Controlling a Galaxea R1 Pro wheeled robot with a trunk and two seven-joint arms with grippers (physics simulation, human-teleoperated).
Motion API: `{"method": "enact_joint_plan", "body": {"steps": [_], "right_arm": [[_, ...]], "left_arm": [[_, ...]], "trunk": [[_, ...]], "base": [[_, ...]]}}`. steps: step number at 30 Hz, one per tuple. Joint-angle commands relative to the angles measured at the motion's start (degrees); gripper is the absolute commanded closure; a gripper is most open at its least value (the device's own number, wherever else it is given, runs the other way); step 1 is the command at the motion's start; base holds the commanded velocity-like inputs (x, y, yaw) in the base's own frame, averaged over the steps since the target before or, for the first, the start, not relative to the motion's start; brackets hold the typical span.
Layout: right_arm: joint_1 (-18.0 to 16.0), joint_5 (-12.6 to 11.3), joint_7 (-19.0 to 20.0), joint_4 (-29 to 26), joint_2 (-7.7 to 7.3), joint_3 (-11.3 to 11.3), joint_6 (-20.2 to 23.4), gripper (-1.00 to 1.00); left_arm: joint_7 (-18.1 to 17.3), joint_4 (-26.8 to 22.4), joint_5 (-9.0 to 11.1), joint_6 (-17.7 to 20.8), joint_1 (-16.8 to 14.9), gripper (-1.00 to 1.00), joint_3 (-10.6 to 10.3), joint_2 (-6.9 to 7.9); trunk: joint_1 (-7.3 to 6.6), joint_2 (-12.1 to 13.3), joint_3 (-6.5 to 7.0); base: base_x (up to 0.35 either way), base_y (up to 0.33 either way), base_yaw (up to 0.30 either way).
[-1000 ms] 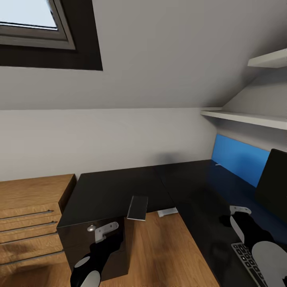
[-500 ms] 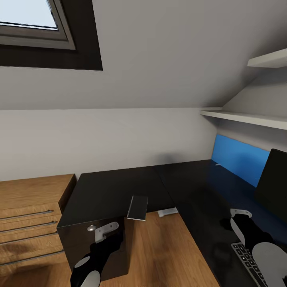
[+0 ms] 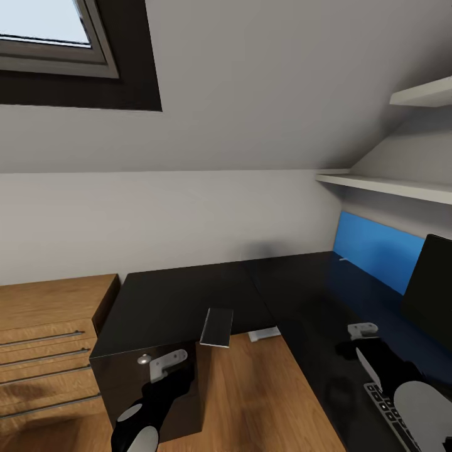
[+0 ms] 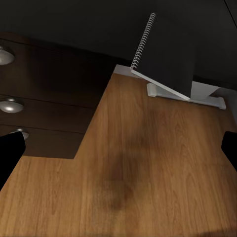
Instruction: In the bedroom, organize the workspace by keeping the computer under the desk, ensuring the monitor is on the desk, placing the keyboard on the desk next to the monitor, placing the mouse on the desk next to the keyboard, moving the folder from the swivel chair onto the desk next to the mouse, stacking the notebook on top of the folder with the pen on top of the notebook, and positioning the swivel chair next to the desk.
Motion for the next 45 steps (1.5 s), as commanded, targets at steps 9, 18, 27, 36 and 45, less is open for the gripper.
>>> {"method": "enact_joint_plan", "body": {"steps": [9,18,27,36,45], "right_arm": [[0.0,0.3,1.6,-0.4,-1.33,1.6,-0.4,1.0],[0.0,0.3,1.4,-0.4,-2.43,1.6,-0.3,1.0],[0.0,0.3,0.9,-0.3,-3.25,1.6,-0.1,1.0],[0.0,0.3,0.6,-0.2,-3.47,1.4,-0.1,1.0],[0.0,0.4,0.5,-0.2,-3.45,1.5,-0.1,1.0]], "left_arm": [[0.5,-0.1,0.3,0.1,-0.1,-1.0,-0.1,0.05],[0.5,-0.2,0.3,0.0,-0.1,-1.0,-0.1,-0.04],[0.5,-0.2,0.3,0.0,-0.1,-1.0,-0.1,-0.04],[0.5,-0.1,0.3,0.0,-0.1,-1.0,-0.1,-0.04],[0.5,-0.1,0.3,0.0,-0.1,-1.0,-0.1,-0.04]], "trunk": [[0.0,-0.1,-0.08],[1.1,-2.1,-0.97],[3.08,-5.7,-2.59],[5.06,-9.3,-4.21],[7.03,-12.9,-5.82]], "base": [[0.0,0.0,0.0],[0.0,0.0,0.0],[0.0,0.0,0.0],[0.0,0.0,0.0],[0.0,0.0,0.0]]}}
